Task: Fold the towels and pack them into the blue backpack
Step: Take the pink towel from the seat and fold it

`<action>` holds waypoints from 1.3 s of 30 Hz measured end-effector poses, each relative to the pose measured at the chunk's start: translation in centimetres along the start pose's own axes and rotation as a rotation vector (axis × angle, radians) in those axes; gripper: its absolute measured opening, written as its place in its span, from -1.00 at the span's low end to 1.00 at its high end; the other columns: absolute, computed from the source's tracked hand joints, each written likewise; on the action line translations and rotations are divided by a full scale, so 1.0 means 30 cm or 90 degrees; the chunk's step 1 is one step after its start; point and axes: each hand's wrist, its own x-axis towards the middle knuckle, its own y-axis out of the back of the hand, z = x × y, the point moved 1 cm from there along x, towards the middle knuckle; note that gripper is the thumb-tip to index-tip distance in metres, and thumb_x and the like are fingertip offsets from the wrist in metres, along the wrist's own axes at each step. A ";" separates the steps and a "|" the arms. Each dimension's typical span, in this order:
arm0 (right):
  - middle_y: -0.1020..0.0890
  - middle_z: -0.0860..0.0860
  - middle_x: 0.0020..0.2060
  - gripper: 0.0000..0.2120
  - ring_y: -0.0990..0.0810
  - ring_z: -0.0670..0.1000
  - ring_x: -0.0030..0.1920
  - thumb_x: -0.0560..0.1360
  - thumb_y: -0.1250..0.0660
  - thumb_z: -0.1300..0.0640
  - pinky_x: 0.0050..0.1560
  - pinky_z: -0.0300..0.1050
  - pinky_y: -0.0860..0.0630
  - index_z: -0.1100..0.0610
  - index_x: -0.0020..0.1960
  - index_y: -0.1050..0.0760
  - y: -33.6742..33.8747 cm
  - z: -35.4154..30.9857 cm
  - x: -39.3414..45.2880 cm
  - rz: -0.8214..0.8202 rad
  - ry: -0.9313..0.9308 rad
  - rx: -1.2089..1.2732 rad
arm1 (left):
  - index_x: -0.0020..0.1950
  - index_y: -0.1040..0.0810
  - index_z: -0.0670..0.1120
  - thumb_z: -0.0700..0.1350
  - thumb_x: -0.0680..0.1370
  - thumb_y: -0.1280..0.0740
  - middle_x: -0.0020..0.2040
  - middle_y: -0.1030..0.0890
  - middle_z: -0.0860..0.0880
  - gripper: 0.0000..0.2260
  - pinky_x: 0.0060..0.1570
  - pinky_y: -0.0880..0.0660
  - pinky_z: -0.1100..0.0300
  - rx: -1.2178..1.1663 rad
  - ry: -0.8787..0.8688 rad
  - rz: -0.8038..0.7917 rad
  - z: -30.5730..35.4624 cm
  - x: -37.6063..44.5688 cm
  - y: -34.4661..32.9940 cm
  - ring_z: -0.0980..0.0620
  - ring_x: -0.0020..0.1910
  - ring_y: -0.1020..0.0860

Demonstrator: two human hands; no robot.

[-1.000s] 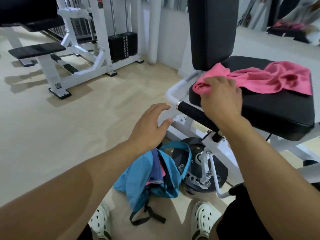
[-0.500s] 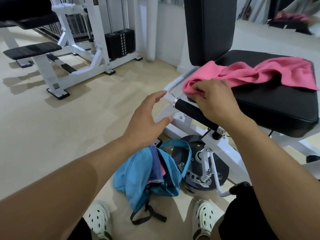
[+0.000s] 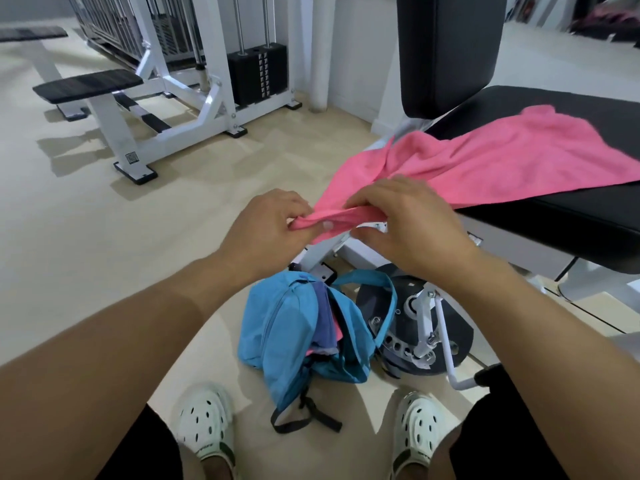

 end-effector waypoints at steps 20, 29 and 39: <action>-0.68 -0.08 -0.25 -0.72 -0.59 -0.09 -0.28 0.55 -0.22 0.28 -0.23 -0.03 -0.56 -0.01 -0.04 -0.64 -0.101 -0.151 -0.025 -0.089 -0.200 0.325 | -0.26 -0.48 -0.20 0.07 0.68 -0.19 -0.33 -0.48 -0.02 -0.56 -0.21 -0.42 0.03 0.042 0.055 -0.108 0.064 -0.040 0.072 0.01 -0.31 -0.44; -0.73 0.16 -0.14 -0.79 -0.66 0.08 -0.16 0.64 -0.31 0.11 -0.07 0.06 -0.62 0.05 -0.11 -0.67 -0.185 -0.195 -0.037 -0.128 -0.375 0.646 | -0.20 -0.51 -0.26 0.32 0.54 -0.21 -0.32 -0.46 -0.15 -0.40 -0.20 -0.37 0.10 -0.191 0.329 -0.229 0.001 -0.064 0.057 0.00 -0.32 -0.40; -0.72 0.15 -0.22 -0.87 -0.62 -0.03 -0.26 0.53 -0.46 0.08 -0.19 -0.09 -0.57 0.06 -0.20 -0.63 -0.195 -0.149 -0.020 -0.144 -0.409 0.620 | 0.08 -0.67 -0.11 -0.07 0.48 -0.52 0.05 -0.71 -0.09 -0.78 0.10 -0.57 0.02 -0.089 0.217 -0.269 -0.009 -0.068 0.048 0.00 0.00 -0.67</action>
